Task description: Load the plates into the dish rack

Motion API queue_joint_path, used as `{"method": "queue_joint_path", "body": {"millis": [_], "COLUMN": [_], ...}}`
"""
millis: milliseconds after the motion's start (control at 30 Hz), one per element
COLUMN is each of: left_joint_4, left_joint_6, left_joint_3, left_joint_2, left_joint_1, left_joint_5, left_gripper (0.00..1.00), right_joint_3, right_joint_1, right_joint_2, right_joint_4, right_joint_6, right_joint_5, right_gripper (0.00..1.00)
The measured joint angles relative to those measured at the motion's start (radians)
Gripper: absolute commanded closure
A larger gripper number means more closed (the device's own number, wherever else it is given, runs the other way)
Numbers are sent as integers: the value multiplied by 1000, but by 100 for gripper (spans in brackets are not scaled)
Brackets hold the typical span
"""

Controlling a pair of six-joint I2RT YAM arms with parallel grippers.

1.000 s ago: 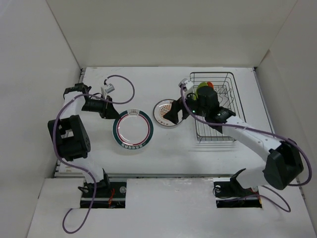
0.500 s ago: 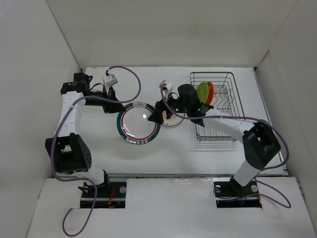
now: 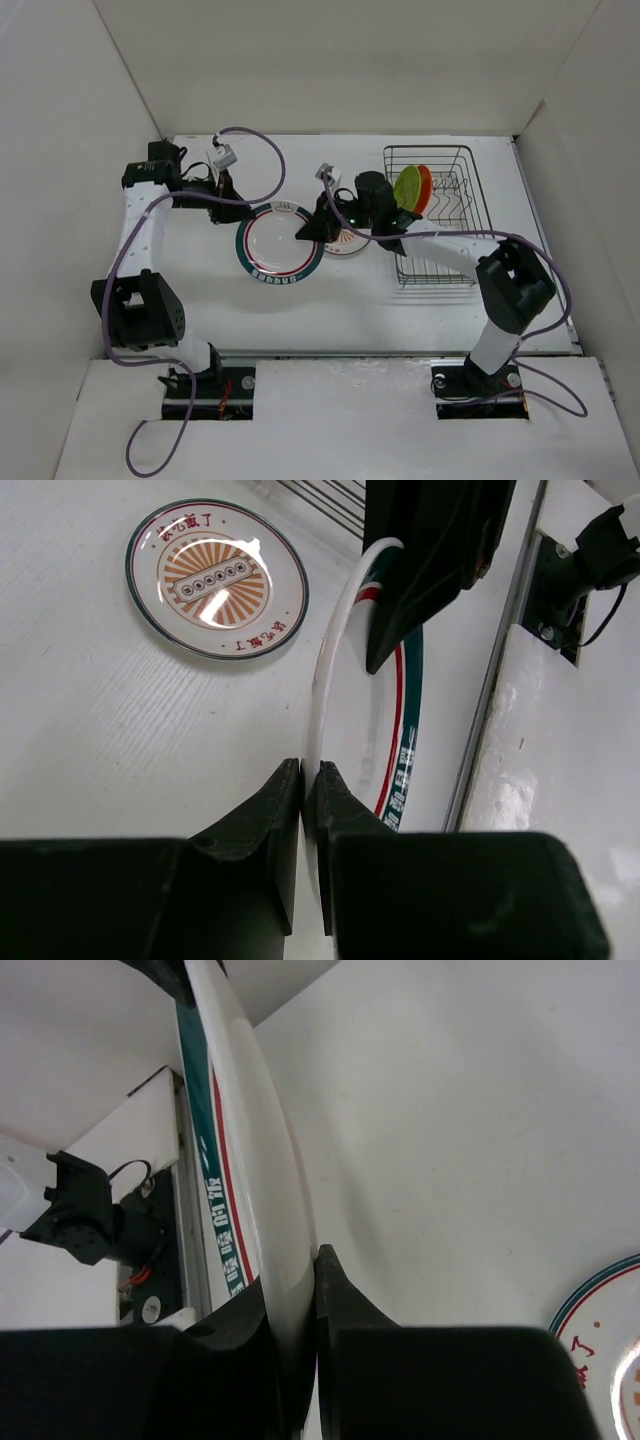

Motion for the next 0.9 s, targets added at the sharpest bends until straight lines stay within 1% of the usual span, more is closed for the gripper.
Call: {"method": "queue_joint_path", "body": {"millis": [33, 67, 133, 233, 300, 433, 533, 600, 667, 800, 900], "left_joint_4": [8, 20, 42, 107, 196, 403, 506, 563, 608, 653, 662], "left_joint_6": [-2, -13, -60, -159, -239, -447, -555, -604, -637, -681, -701], "left_joint_3": [3, 3, 3, -10, -50, -177, -225, -231, -237, -242, -243], "left_joint_2": [0, 1, 2, 0, -9, -58, -95, -112, -126, -133, -133], "left_joint_1": [-2, -2, -2, -2, -2, -12, -51, -87, -113, -122, -120], "left_joint_5": [-5, -6, -2, -13, -43, -191, -345, -442, -503, -579, -619], "left_gripper": [67, 49, 0, 0, 0, 0, 0, 0, 0, 0, 0], "right_joint_3": [0, 0, 0, 0, 0, 40, 110, 161, 197, 216, 215], "right_joint_1": [-1, -1, -7, -40, -94, -242, -348, -404, -456, -559, -625], "right_joint_2": [-1, -3, -16, -68, -127, -271, -360, -404, -442, -486, -475], "right_joint_4": [-2, -2, -35, -140, -220, -404, -515, -568, -601, -624, -635], "right_joint_6": [8, 8, 0, -8, -13, -34, -56, -73, -94, -139, -169], "right_joint_5": [3, 9, 41, 129, 219, 459, 635, 726, 795, 883, 912], "right_gripper": [100, 100, 100, 100, 100, 100, 100, 100, 100, 100, 100]}}
